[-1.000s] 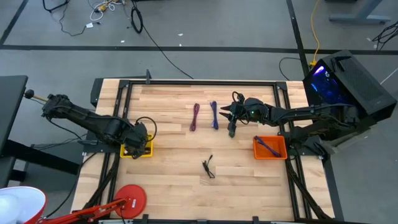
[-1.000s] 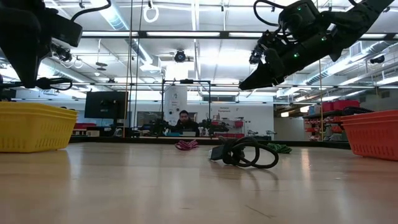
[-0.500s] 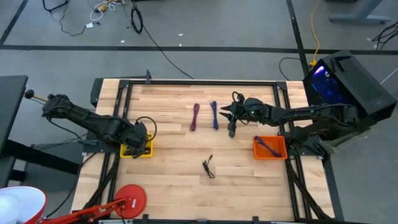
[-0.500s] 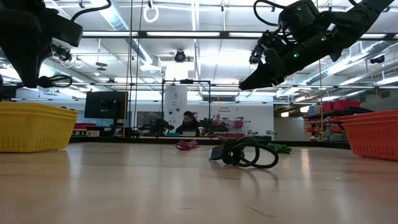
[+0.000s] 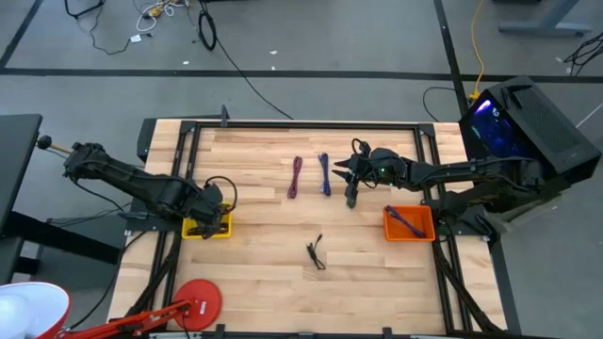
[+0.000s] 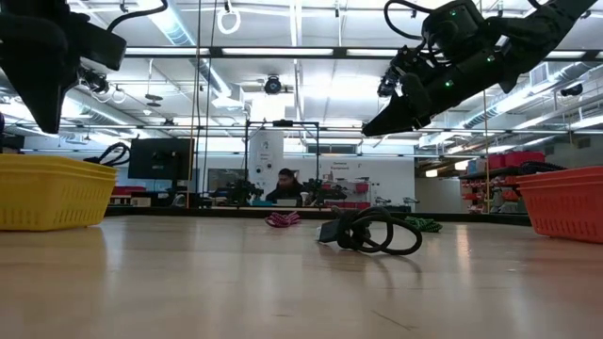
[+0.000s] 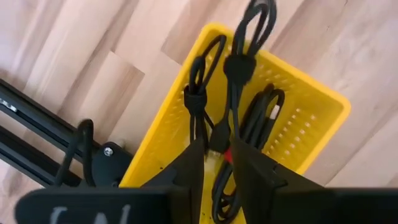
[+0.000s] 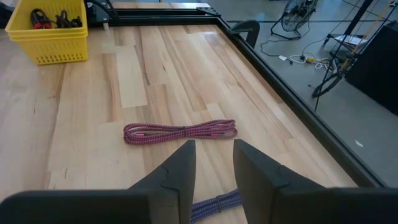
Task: Pick & Place USB Port
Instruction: Put the pink USB cable into the orange bin
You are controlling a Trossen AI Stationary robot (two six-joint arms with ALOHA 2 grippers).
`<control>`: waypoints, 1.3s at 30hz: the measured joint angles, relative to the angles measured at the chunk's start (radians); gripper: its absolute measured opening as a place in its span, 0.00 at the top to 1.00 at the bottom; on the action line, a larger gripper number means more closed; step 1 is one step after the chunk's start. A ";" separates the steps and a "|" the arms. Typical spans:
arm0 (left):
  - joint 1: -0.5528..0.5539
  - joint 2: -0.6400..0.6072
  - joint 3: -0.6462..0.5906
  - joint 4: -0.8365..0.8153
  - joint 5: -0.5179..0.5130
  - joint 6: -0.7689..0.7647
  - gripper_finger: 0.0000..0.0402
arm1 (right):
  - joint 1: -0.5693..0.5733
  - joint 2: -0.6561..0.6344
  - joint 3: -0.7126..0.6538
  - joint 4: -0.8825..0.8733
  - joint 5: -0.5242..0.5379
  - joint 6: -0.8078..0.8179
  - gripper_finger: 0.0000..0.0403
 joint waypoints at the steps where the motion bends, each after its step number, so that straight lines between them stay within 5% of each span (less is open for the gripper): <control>1: 0.000 0.000 0.000 0.004 -0.012 0.000 0.77 | 0.000 0.000 0.000 0.000 0.000 0.000 0.73; 19: 0.100 0.001 0.000 0.420 -0.355 0.111 0.67 | 0.000 0.000 0.000 0.000 0.000 0.000 0.73; 25: 0.248 0.023 0.001 0.550 -0.344 0.163 0.65 | 0.000 0.000 0.000 0.018 -0.001 0.000 0.73; 39: 0.568 0.349 0.001 1.022 0.001 0.342 0.49 | 0.002 0.000 0.000 0.049 -0.076 0.004 0.73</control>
